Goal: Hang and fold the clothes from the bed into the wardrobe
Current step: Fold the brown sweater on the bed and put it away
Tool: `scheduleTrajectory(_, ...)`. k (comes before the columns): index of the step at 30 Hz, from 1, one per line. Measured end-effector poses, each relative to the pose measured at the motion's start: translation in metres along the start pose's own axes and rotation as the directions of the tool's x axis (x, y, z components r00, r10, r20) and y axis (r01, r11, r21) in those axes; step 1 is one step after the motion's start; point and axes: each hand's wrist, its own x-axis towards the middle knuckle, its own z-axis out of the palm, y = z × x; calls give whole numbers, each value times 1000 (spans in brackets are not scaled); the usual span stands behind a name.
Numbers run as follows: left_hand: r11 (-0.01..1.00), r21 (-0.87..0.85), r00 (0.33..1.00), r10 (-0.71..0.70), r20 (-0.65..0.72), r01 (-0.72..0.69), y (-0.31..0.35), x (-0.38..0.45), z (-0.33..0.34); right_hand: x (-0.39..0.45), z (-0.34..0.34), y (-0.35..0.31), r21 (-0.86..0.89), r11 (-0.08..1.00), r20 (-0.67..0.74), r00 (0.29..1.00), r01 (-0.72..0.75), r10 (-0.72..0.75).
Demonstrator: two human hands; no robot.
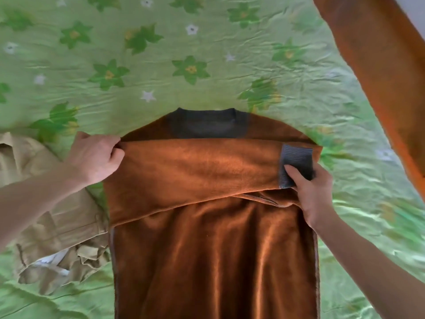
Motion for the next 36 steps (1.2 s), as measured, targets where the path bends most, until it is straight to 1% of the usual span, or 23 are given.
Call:
scheduleTrajectory(2, 1000, 5, 1000, 8, -28, -8, 4, 6, 5, 4, 1, 6, -46, 999, -11, 1000, -12, 12)
scheduleTrajectory(5, 998, 59, 999, -28, -22, 29, 12, 9, 24, 11, 1, 21, -152, 986, -30, 998, -62, 58)
scheduleTrajectory(7, 993, 103, 999, -48, -11, 49, 13, 7, 40, 16, 2, 24, -220, 973, -54, 997, -65, 54)
scheduleTrajectory(9, 986, 162, 999, -35, -24, 38, 11, 4, 51, 19, 2, 27, -304, 952, -105, 994, -30, -3)
scheduleTrajectory(11, 975, 223, 997, 15, -69, 1, 4, 1, 57, 16, 1, 31, -392, 919, -175, 978, 39, -116)
scheduleTrajectory(12, 969, 248, 995, 39, -89, -16, 2, -1, 59, 14, 1, 35, -426, 902, -183, 970, 67, -158)
scheduleTrajectory(14, 965, 262, 993, 53, -109, -23, 2, -5, 61, 10, 2, 42, -503, 861, -157, 971, 79, -181)
scheduleTrajectory(17, 981, 191, 988, -7, -157, 38, 13, -14, 56, 12, 5, 47, -600, 796, -111, 977, 81, -183)
scheduleTrajectory(19, 990, 129, 982, -38, -183, 62, 25, -26, 52, 10, 5, 47, -597, 798, -94, 982, 76, -164)
scheduleTrajectory(20, 993, 109, 981, -26, -195, 48, 33, -36, 52, 6, 4, 47, -573, 816, -85, 985, 73, -148)
scheduleTrajectory(22, 997, 73, 976, 42, -215, -27, 51, -60, 51, -8, 2, 46, -522, 847, -52, 988, 99, -147)
scheduleTrajectory(24, 991, 54, 968, 132, -215, -123, 68, -90, 53, -28, -3, 50, -534, 826, -34, 972, 179, -233)
scheduleTrajectory(25, 985, 45, 963, 174, -206, -168, 76, -106, 54, -39, -6, 55, -572, 794, -49, 957, 207, -285)
scheduleTrajectory(26, 977, 36, 958, 211, -192, -208, 83, -123, 58, -51, -9, 61, -611, 766, -83, 945, 202, -316)
scheduleTrajectory(28, 961, 26, 950, 275, -147, -274, 95, -158, 69, -81, -14, 77, -634, 761, -161, 940, 135, -301)
scheduleTrajectory(30, 946, 13, 940, 323, -110, -324, 100, -194, 85, -118, -22, 100, -641, 759, -169, 943, 115, -285)
scheduleTrajectory(32, 949, -17, 946, 312, -93, -315, 99, -232, 102, -156, -34, 125, -636, 760, -118, 956, 136, -270)
scheduleTrajectory(34, 964, -34, 963, 261, -66, -263, 93, -270, 116, -186, -50, 141, -617, 769, -67, 962, 168, -264)
scheduleTrajectory(36, 980, -45, 981, 192, -31, -193, 89, -309, 123, -211, -64, 149, -601, 781, -72, 962, 170, -265)
